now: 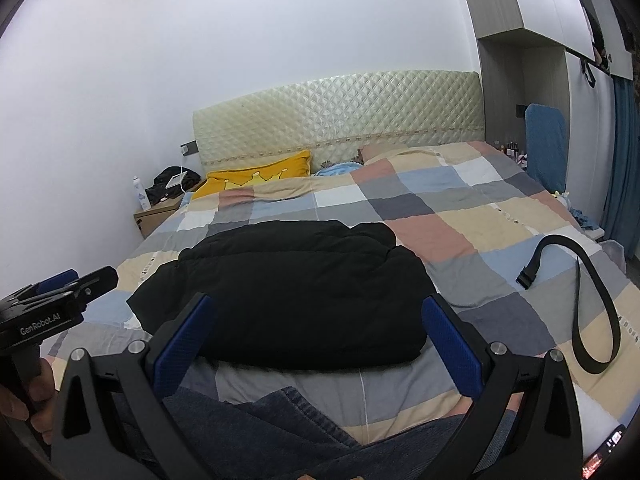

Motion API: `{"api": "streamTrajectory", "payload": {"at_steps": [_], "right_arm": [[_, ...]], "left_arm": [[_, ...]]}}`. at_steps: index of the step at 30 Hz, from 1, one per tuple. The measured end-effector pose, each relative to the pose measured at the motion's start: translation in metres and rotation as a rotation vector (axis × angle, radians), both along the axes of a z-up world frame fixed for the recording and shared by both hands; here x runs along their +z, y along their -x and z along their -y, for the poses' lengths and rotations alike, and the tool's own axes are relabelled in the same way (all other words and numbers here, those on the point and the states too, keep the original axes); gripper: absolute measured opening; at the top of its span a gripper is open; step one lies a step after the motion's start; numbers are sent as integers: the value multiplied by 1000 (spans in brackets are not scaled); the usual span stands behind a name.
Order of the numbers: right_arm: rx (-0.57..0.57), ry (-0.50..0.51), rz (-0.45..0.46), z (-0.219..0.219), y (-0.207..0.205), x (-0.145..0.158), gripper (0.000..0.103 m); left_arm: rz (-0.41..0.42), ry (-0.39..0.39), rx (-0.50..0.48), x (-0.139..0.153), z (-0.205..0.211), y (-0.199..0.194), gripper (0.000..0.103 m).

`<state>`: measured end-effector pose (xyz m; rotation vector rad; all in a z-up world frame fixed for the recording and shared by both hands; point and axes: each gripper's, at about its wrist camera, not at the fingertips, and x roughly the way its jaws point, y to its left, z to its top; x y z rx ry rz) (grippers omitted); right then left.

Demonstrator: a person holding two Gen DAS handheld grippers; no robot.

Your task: Fold large clothes

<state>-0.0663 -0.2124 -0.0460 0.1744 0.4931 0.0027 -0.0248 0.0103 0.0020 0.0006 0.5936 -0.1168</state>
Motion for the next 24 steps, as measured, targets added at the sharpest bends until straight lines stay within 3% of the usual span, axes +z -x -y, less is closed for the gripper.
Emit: {"api": "streamTrajectory", "payload": {"at_steps": [24], "right_arm": [[-8,0,-3,0,2,-4,103]], "left_arm": [[-14,5,-4,-1,3,-1,91]]}}
